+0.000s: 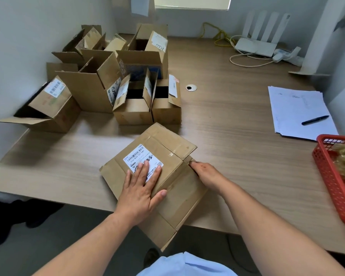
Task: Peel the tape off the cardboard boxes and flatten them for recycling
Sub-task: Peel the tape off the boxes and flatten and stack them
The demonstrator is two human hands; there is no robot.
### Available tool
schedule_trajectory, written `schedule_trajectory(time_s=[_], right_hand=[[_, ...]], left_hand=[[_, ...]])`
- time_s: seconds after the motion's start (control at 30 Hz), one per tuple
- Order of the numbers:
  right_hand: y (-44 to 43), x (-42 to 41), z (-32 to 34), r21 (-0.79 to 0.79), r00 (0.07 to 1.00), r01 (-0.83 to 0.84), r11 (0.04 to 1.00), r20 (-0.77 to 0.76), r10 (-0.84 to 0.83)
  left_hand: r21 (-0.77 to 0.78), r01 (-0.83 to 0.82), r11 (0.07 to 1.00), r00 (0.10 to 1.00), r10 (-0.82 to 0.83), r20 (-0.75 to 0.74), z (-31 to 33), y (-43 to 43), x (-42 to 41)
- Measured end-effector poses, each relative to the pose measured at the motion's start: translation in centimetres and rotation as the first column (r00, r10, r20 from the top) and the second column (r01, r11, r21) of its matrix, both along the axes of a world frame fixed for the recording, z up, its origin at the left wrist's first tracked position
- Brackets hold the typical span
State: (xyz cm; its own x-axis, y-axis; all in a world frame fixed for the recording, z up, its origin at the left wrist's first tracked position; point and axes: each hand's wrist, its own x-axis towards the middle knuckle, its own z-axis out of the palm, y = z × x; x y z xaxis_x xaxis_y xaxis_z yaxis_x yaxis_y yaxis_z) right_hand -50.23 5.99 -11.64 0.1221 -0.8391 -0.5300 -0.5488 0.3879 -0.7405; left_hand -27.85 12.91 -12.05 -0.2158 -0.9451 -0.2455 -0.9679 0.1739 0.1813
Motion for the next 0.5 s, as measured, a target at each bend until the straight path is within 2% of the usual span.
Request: schedule_trajectory(time_s=[0.1,0.2,0.27,0.37,0.5], right_hand=[[-0.6,0.5,-0.5,0.025,0.999,-0.030,0.999,-0.022,0.030],[-0.5,0.7,-0.5,0.015,1.000,0.013,1.000,-0.023,-0.013],[-0.3,0.4,-1.1,-0.061,0.994,0.102,0.993,-0.021,-0.104],[-0.4,-0.9,-1.8,-0.200,0.954,0.299,0.933,0.042,-0.297],[-0.3,-2.5,-1.3,-0.335,0.953,0.238,0.912,-0.100,-0.285]], left_hand=[[-0.010,-0.011,1.000,1.000,0.011,-0.023,0.1,0.0,-0.1],[0.010,-0.016,1.000,1.000,0.016,-0.001,0.1,-0.1,-0.3],[0.023,-0.016,1.000,1.000,0.016,0.009,-0.1,0.0,-0.4],[0.063,-0.042,0.997,0.998,0.040,0.045,-1.1,0.6,-0.3],[0.167,-0.096,0.981,0.988,0.073,0.136,-3.0,1.8,0.1]])
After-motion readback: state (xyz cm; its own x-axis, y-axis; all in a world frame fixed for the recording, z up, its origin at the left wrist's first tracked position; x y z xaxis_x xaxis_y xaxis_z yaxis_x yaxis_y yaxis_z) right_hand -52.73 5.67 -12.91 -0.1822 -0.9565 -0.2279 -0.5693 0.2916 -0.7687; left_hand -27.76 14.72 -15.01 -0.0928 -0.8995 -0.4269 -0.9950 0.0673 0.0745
